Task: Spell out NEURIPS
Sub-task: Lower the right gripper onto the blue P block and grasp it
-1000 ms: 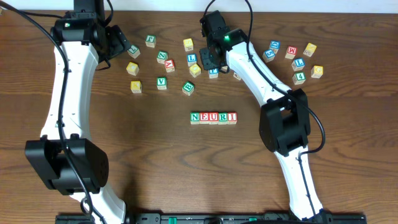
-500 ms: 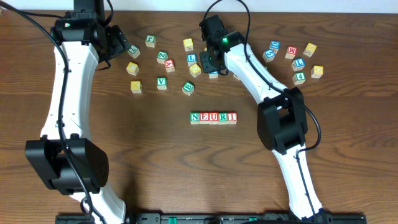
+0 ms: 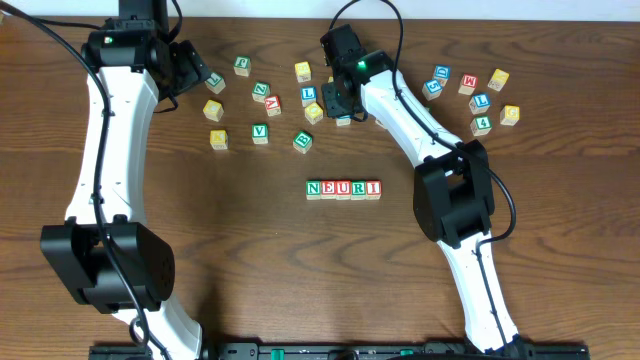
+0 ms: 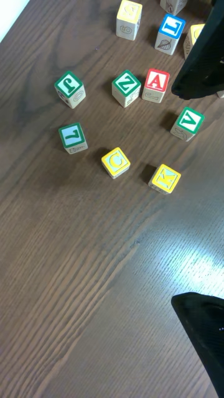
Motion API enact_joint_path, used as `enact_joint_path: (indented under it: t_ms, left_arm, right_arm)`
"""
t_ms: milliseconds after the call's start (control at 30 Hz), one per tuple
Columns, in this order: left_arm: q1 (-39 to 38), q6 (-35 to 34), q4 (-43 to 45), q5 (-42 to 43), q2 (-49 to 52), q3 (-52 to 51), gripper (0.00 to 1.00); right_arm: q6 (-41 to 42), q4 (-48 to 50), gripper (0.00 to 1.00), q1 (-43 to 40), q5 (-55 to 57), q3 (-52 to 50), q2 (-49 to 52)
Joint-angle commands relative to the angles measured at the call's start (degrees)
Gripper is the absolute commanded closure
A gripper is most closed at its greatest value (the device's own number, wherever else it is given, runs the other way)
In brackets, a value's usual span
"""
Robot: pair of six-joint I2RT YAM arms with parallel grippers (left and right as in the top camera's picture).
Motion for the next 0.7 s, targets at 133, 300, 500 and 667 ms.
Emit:
enact_joint_path:
  t_ms: [133, 300, 500, 667]
  left_arm:
    - [0.09, 0.33, -0.15, -0.74, 0.52, -0.22, 0.02]
    - [0.09, 0.33, -0.15, -0.72, 0.52, -0.22, 0.02]
    - [0.09, 0.33, -0.15, -0.74, 0.52, -0.22, 0.03]
    - [0.09, 0.33, -0.15, -0.72, 0.52, -0.22, 0.02]
  right_arm:
    - [0.94, -0.02, 0.66, 0.35, 0.44, -0.15, 1.11]
    - [1.18, 0.28, 0.67, 0.33, 0.44, -0.98, 1.11]
    - [1.36, 0.98, 0.67, 0.33, 0.46, -2.25, 1.11]
    - [2.03, 1.27, 0.72, 0.33, 0.46, -2.25, 1.11]
